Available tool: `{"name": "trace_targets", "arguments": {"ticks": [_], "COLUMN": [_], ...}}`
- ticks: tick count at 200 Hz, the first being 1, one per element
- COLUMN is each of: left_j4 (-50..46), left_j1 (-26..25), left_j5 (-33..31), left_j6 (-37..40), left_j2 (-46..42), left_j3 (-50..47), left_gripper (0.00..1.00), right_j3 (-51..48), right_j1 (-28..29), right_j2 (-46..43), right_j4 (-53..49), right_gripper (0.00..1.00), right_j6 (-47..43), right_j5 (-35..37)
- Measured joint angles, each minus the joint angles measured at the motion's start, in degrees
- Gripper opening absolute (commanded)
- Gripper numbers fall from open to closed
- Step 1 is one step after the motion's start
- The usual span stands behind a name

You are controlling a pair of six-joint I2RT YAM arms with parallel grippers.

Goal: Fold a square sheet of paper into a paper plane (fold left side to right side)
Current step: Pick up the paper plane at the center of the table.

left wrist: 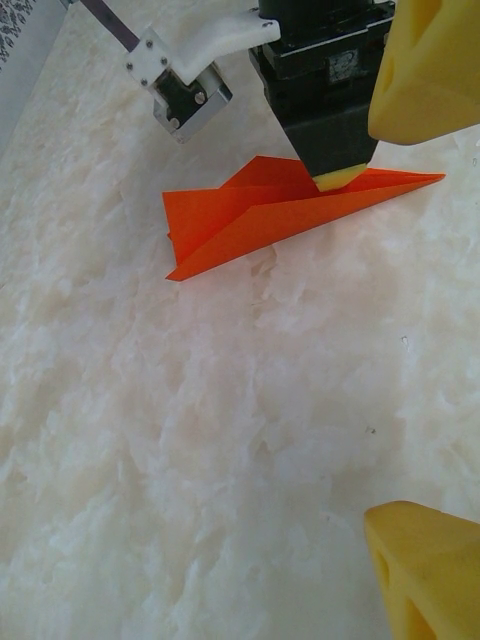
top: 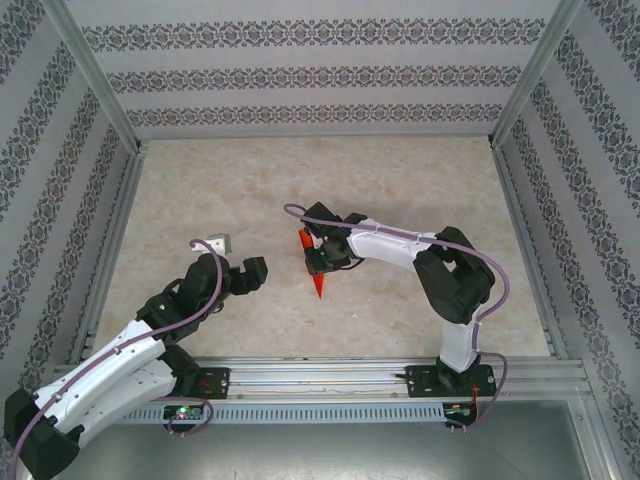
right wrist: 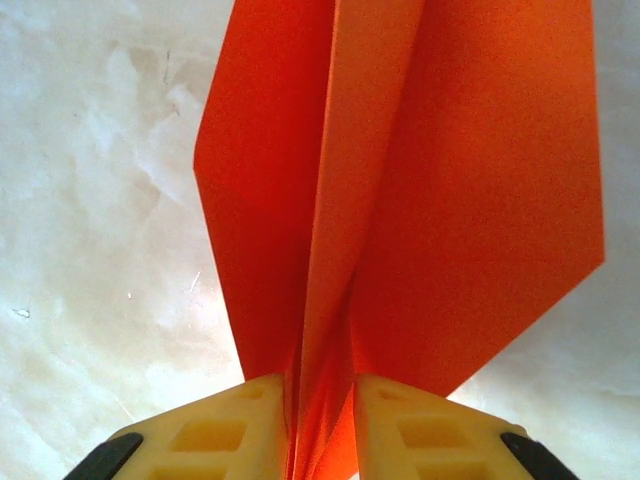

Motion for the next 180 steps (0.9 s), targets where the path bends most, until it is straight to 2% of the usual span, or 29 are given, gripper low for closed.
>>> {"name": "trace_targets", "arguments": {"ticks": [180], "left_j4": [0.0], "left_j1": [0.0], "left_j5": [0.0], "left_j6": [0.0], "left_j2": [0.0], "left_j3": [0.0], "left_gripper": [0.92], "right_j3": [1.4], "right_j1": [0.3], "right_j2": [3.6], "right_j4": [-0.7], "right_gripper": [0.20], "right_j6": [1.7], "right_j5": [1.8]}}
